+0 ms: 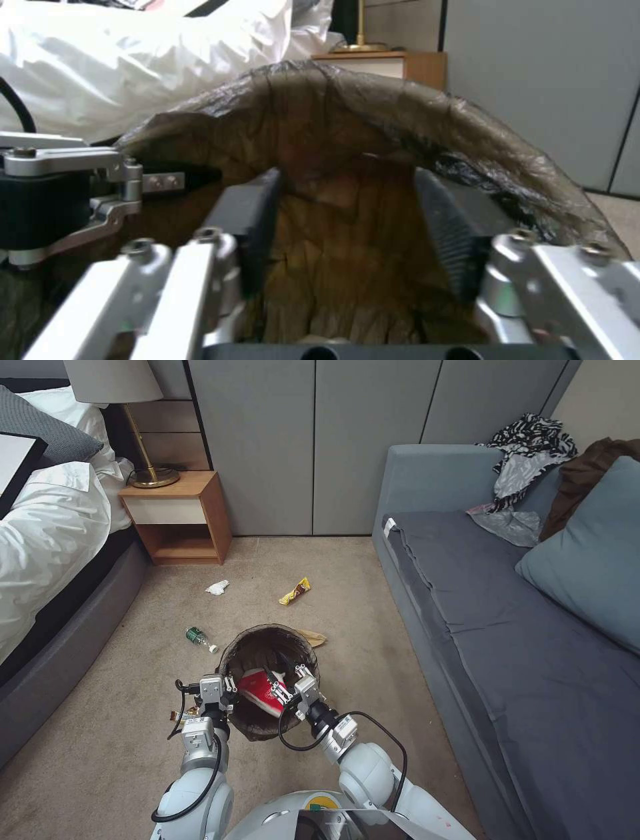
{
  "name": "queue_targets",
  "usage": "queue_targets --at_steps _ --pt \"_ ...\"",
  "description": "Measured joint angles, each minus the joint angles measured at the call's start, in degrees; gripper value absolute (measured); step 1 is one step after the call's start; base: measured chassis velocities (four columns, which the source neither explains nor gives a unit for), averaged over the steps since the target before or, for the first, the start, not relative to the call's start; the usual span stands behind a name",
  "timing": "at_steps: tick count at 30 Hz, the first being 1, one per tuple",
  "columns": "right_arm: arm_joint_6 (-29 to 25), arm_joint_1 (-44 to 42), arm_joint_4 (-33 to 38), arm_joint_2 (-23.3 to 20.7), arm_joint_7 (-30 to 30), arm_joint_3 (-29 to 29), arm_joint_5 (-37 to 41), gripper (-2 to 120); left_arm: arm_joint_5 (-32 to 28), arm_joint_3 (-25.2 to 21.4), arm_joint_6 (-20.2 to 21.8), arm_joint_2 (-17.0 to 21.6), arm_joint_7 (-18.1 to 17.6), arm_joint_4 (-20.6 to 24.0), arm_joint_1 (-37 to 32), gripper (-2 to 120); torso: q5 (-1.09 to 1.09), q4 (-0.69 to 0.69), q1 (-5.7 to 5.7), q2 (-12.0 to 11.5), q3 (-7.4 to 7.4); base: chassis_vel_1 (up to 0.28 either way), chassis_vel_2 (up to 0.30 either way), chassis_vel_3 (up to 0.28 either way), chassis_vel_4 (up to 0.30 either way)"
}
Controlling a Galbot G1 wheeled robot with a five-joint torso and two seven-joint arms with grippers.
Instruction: Pick up the trash bin, then pick up the garbage from the floor and place it into the trash bin.
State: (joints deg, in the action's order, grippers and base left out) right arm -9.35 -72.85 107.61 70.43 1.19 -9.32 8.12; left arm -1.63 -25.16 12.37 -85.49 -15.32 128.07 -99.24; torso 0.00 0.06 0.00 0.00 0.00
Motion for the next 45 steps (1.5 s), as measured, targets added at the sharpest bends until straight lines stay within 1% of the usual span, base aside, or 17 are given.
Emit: queue_targets --at_steps 1,3,4,5,8,9,11,14,22,25,26,29,30,33,37,40,45 --pt "0.0 0.0 0.0 0.0 0.0 0.0 0.0 56 0.0 0.0 0.0 0.0 0.0 0.0 0.0 3 0.0 0.0 0.0 0.0 0.0 0.0 0.0 0.0 0.0" --pt "0.0 0.0 0.1 -0.1 0.0 0.0 0.0 62 0.0 0.0 0.0 0.0 0.0 -0.1 0.0 3 0.0 0.0 0.0 0.0 0.0 0.0 0.0 0.0 0.0" --pt "0.0 0.0 0.1 -0.2 0.0 0.1 0.0 70 0.0 0.0 0.0 0.0 0.0 -0.1 0.0 3 0.0 0.0 0.0 0.0 0.0 0.0 0.0 0.0 0.0" --pt "0.0 0.0 0.1 -0.2 0.0 0.1 0.0 70 0.0 0.0 0.0 0.0 0.0 -0.1 0.0 3 0.0 0.0 0.0 0.0 0.0 0.0 0.0 0.0 0.0" --pt "0.0 -0.1 0.3 -0.2 0.0 0.2 -0.2 84 0.0 0.0 0.0 0.0 0.0 -0.1 0.0 3 0.0 0.0 0.0 0.0 0.0 0.0 0.0 0.0 0.0" --pt "0.0 -0.1 0.3 -0.2 0.0 0.2 -0.2 84 0.0 0.0 0.0 0.0 0.0 -0.1 0.0 3 0.0 0.0 0.0 0.0 0.0 0.0 0.0 0.0 0.0" --pt "-0.2 -0.4 1.2 0.0 0.1 0.8 -0.7 94 0.0 -0.1 0.0 0.0 0.0 -0.1 0.0 3 0.0 0.0 0.0 0.0 0.0 0.0 0.0 0.0 0.0" --pt "0.2 -1.3 3.3 0.6 1.9 1.8 -0.9 99 0.0 -0.3 0.0 0.0 -0.1 -0.1 0.1 3 0.0 0.0 0.0 0.0 0.0 0.0 0.0 0.0 0.0" --pt "0.8 -5.9 11.0 2.1 6.5 6.8 -3.4 100 -0.2 -0.8 0.0 0.4 -0.1 -0.7 0.6 3 0.0 0.0 0.0 0.0 0.0 0.0 0.0 0.0 0.0" --pt "-0.8 -10.3 15.0 3.0 6.6 12.2 -6.1 100 -0.6 -1.1 0.0 0.6 -0.1 -1.1 1.2 3 0.0 -0.01 0.0 0.0 0.0 0.0 0.0 0.0 0.0" --pt "-0.8 -10.3 15.0 3.0 6.6 12.2 -6.1 100 -0.6 -1.1 0.0 0.6 -0.1 -1.1 1.2 3 0.0 -0.01 0.0 0.0 0.0 0.0 0.0 0.0 0.0" --pt "-3.0 -14.8 16.8 4.2 7.1 16.7 -6.8 100 -1.2 -1.6 0.0 0.9 -0.1 -1.4 1.4 3 0.0 -0.01 0.0 0.0 0.0 0.0 0.0 0.0 0.0" --pt "-3.0 -14.8 16.8 4.2 7.1 16.7 -6.8 100 -1.2 -1.6 0.0 0.9 -0.1 -1.4 1.4 3 0.0 -0.01 0.0 0.0 0.0 0.0 0.0 0.0 0.0" --pt "-6.6 -19.3 16.8 6.1 7.2 20.8 -9.0 100 -1.6 -2.2 -0.1 1.1 -0.1 -1.5 1.6 3 0.0 -0.01 0.0 0.0 0.0 0.0 0.0 0.0 0.0" --pt "-8.9 -21.9 15.7 7.7 7.4 22.9 -10.4 100 -1.7 -2.6 -0.1 1.2 -0.1 -1.4 1.7 3 0.0 -0.01 0.0 0.0 0.0 0.0 0.0 0.0 0.0" --pt "-12.9 -24.3 13.0 10.3 7.4 25.4 -13.4 100 -2.0 -2.7 -0.2 1.4 -0.3 -1.4 1.6 3 0.0 -0.01 0.0 0.0 0.0 0.0 0.0 0.0 0.0" --pt "-15.0 -25.0 11.1 11.7 7.4 26.3 -14.4 100 -1.9 -3.0 -0.5 1.5 -0.5 -1.4 1.5 3 0.0 0.0 0.0 0.0 0.0 0.0 0.0 0.0 0.0"
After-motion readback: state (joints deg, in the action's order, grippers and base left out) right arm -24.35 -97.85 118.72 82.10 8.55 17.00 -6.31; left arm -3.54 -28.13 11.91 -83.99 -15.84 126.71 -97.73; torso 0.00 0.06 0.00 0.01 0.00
